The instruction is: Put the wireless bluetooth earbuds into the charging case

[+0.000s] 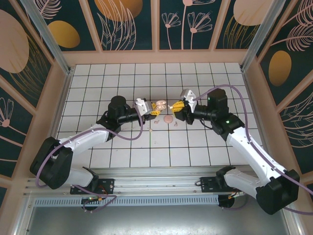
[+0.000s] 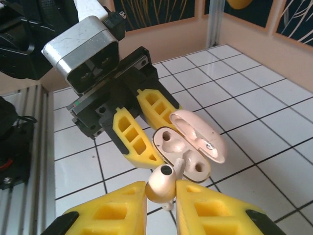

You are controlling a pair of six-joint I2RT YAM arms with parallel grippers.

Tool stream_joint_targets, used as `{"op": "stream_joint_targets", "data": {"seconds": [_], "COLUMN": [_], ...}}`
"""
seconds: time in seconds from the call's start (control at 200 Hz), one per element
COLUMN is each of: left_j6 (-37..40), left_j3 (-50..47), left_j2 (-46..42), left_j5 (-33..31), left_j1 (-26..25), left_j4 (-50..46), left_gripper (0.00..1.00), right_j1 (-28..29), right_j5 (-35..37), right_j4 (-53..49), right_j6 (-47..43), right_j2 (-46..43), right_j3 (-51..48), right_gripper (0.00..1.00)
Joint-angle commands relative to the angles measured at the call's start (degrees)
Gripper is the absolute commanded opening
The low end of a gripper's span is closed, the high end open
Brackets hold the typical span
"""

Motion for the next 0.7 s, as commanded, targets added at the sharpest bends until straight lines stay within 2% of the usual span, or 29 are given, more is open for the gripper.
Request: {"op": "stream_joint_targets", "data": {"seconds": [0.0, 0.696], "left_j6": [3.3, 8.2], "left_j3": [1.3, 0.7], "left_j2": [-1.6, -2.9], "left_j5": [1.3, 0.9], "left_j1": [-0.2, -0.2], "left_j4": [-0.9, -2.7], "left_gripper": [0.13, 0.14], "right_j1": [-0.5, -0.8], "right_j5": [-3.7, -4.2], "right_j4": [-1.3, -5.0], "right_j6": [1.6, 3.4], "right_j2": [1.6, 7.7], "right_j3": [2.3, 5.1], "right_gripper": [0.21, 0.21]}}
